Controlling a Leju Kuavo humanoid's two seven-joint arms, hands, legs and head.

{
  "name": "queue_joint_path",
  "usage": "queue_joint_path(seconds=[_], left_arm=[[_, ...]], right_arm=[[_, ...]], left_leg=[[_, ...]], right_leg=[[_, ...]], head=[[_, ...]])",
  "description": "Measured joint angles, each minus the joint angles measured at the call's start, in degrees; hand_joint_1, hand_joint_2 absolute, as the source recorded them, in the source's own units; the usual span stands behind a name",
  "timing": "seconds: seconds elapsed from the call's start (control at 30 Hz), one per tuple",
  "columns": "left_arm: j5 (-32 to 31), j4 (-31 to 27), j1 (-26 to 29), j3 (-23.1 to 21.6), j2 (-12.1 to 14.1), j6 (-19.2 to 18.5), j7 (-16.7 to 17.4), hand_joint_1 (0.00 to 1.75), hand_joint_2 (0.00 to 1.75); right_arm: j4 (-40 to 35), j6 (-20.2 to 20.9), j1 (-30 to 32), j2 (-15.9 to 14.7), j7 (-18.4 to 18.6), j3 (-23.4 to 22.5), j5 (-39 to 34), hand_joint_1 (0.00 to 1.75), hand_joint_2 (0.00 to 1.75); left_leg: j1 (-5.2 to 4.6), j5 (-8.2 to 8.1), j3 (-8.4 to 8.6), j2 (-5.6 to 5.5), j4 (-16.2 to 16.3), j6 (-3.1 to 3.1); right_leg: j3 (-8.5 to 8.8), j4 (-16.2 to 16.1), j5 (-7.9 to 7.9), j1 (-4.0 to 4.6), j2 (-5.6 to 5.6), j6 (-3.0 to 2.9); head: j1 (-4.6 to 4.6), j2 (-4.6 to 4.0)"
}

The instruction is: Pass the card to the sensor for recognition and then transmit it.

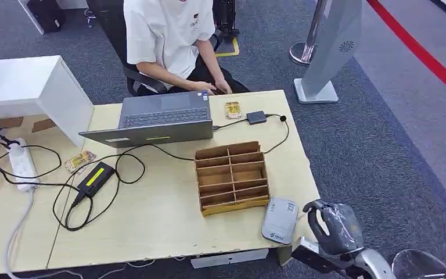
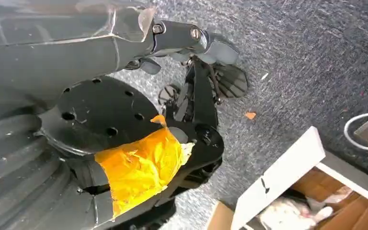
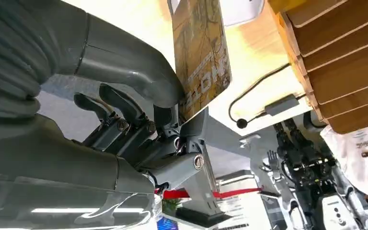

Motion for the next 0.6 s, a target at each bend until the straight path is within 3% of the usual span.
queue_joint_path(seconds=[0.6], left_arm=[[2.4, 0.0, -0.2, 3.0, -0.7, 0.0, -0.5, 0.00, 1.75]], right_arm=[[0.9, -0.6, 0.6, 0.0, 0.2, 1.0, -0.2, 1.75, 1.75]], left_leg=[[0.00, 0.00, 0.00, 0.00, 0.0, 0.00]], right_leg=[[0.00, 0.0, 0.00, 0.00, 0.00, 0.00]], head=[[0.00, -0.02]])
